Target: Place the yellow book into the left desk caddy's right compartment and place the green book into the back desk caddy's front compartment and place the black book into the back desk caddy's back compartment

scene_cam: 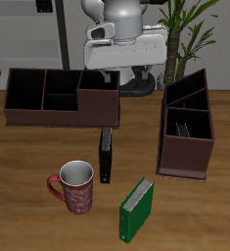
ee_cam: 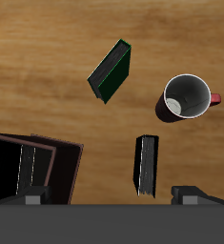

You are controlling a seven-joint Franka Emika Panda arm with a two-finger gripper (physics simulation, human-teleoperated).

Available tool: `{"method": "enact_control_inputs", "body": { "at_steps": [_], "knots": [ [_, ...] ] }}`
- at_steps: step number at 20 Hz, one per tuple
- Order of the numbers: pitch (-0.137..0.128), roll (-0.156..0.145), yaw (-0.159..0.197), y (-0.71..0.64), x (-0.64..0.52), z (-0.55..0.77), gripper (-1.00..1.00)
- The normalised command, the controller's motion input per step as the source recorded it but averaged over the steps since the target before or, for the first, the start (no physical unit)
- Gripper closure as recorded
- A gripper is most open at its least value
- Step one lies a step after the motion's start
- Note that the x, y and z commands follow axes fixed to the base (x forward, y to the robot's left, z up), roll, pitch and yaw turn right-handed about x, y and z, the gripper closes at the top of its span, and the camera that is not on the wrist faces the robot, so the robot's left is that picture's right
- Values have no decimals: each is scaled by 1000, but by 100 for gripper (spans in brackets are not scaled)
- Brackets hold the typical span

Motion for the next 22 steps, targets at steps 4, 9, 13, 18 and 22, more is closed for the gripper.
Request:
{"method": "enact_control_inputs", "body": {
  "at_steps": [4,9,13,18,22],
  "knots": [
    [41,-9,40,-82,318,-90,-100],
    [-4,8,29,0,314,126,-100],
    [-14,-15,13,152,326,153,-100],
    [-15,-24,-51,79,371,111,-100],
    [-15,6,-12,165,360,-9,-100]
  ]
}}
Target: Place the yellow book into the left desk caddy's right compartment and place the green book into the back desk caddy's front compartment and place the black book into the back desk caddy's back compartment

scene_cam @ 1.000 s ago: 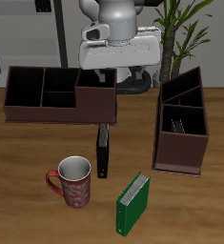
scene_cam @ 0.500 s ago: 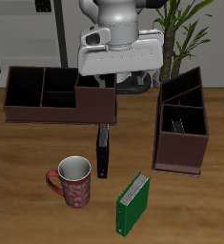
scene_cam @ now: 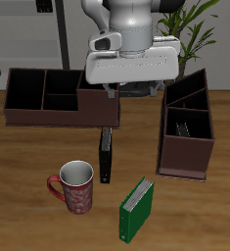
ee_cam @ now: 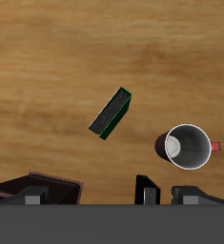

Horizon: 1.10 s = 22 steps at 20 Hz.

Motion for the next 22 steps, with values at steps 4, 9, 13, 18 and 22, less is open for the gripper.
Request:
{"method": "enact_control_inputs", "body": {
  "at_steps": [4,9,13,18,22],
  "knots": [
    [-2,-26,-92,-125,490,32,-100],
    [4,-31,33,-82,418,-113,-100],
    [-26,25,-37,-27,254,-173,-100],
    [-24,33,-68,202,185,-283,-100],
    [-44,5,-99,172,154,-332,-100]
  ]
}}
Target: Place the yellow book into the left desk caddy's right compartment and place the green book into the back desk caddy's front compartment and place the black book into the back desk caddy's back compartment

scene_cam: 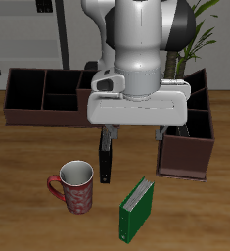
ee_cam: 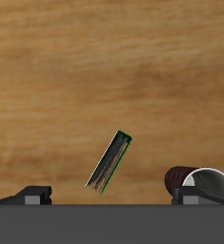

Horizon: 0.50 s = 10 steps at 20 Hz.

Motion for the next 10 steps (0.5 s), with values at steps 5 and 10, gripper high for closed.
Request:
{"method": "enact_control_inputs", "body": {
  "at_steps": [5,10],
  "knots": [
    [-12,-37,-73,-62,117,-285,-100],
    [-2,20,-21,94,45,-345,-100]
  ]
}}
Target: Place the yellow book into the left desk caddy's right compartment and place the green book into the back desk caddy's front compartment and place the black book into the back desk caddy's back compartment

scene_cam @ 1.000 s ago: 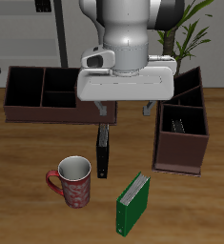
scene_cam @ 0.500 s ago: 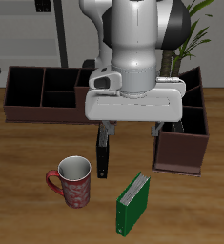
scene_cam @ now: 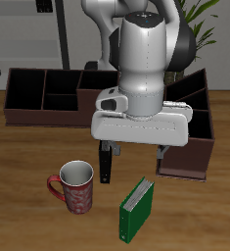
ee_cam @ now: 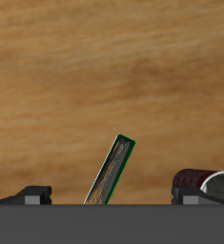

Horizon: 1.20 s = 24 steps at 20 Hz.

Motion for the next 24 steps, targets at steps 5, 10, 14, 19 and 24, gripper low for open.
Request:
{"method": "enact_control_inputs", "body": {
  "at_steps": [5,10,14,19,24],
  "knots": [
    [47,20,-77,76,59,-336,-100],
    [26,11,-19,-89,87,-150,-100],
    [61,23,-37,-201,157,12,-100],
    [78,40,-9,-127,191,-69,-100],
    [31,10,-46,16,83,-294,-100]
  ]
}}
